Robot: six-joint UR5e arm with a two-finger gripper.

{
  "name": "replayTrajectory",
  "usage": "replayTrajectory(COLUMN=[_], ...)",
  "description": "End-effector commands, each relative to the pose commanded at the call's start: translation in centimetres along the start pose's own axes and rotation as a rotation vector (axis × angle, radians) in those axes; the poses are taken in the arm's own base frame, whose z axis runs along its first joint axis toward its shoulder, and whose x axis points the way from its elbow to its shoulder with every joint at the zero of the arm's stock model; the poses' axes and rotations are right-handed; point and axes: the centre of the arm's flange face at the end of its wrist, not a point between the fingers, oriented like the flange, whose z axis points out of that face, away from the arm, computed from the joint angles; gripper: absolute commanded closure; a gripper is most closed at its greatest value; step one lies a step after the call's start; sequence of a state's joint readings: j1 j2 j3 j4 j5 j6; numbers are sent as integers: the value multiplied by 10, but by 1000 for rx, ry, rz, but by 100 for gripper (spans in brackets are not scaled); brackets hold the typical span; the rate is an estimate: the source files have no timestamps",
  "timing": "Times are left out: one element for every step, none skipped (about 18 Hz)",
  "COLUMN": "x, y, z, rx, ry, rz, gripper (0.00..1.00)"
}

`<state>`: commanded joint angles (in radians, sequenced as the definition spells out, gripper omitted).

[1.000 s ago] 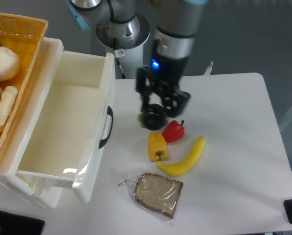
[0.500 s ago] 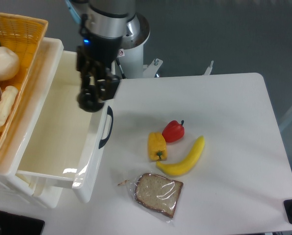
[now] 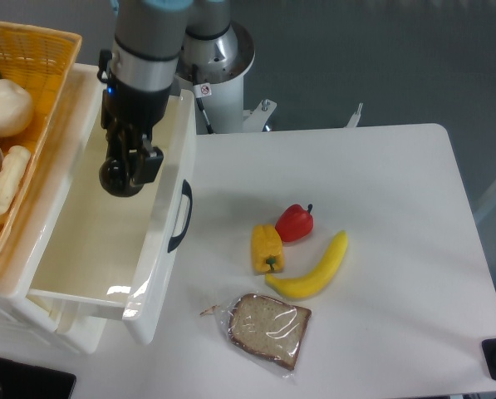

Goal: Place the mangosteen in the upper white drawer
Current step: 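Lower the mangosteen into the drawer and open the gripper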

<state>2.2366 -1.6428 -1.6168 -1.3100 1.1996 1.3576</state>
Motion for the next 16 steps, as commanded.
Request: replayTrajectory(x=[-2, -3, -4, -3, -2, -3, -2, -2, -1, 0, 0, 0, 0, 1, 1, 1], y=[1, 1, 2, 3, 3, 5, 6, 7, 9, 11, 12, 13, 11, 9, 9, 9], z=[4, 8, 10, 12, 12, 13, 13, 15, 18, 21, 22, 25, 28, 30, 30, 29], rx=[-3, -4, -5, -9, -16, -28, -39, -46, -48, -53, -63, -75, -77, -76, -76, -76], ry=[7, 13, 19, 21, 21, 21, 19, 22, 27, 34, 34, 37, 43, 45, 45, 42], rz=[-1, 7, 20, 30, 34, 35, 35, 35, 36, 43, 52, 53, 58, 63, 65, 66], gripper=[75, 72, 69, 66, 66, 63, 59, 54, 50, 46, 43, 39, 34, 26, 21, 16])
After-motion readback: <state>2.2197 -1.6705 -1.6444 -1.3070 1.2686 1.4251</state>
